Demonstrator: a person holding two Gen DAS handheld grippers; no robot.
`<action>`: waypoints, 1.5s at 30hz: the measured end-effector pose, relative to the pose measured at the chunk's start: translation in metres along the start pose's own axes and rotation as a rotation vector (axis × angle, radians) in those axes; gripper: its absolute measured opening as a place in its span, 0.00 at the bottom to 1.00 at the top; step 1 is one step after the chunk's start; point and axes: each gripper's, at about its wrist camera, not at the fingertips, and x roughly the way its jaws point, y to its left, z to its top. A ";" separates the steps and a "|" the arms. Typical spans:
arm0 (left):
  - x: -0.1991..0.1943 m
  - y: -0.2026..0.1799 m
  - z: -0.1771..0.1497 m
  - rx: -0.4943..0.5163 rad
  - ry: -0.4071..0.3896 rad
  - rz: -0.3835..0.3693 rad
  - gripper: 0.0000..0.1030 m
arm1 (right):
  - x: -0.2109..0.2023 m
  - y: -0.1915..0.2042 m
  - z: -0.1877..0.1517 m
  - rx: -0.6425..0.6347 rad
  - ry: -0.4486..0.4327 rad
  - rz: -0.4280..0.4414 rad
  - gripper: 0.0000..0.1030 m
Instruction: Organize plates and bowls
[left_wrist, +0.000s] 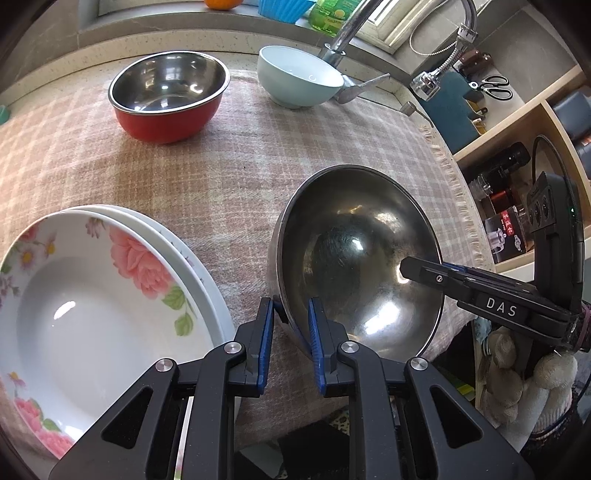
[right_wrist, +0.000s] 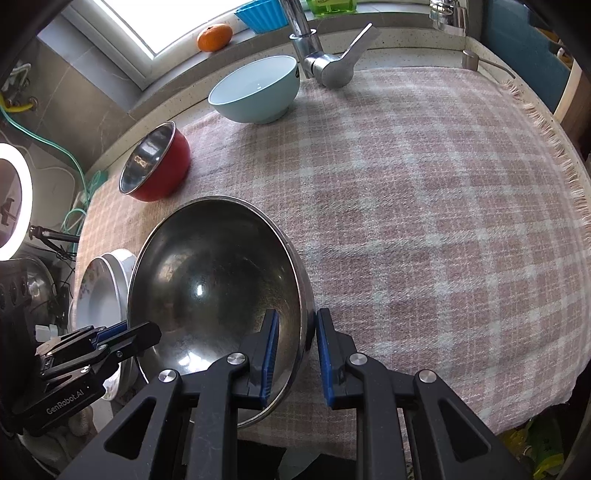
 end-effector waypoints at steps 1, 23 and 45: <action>0.000 0.001 0.000 -0.004 0.001 -0.001 0.16 | 0.000 0.000 0.000 -0.002 0.001 -0.002 0.18; -0.031 0.018 0.004 -0.040 -0.062 -0.035 0.17 | -0.036 0.012 0.011 -0.014 -0.116 0.001 0.28; -0.076 0.116 0.072 -0.195 -0.204 0.043 0.17 | -0.033 0.085 0.099 -0.115 -0.157 0.113 0.28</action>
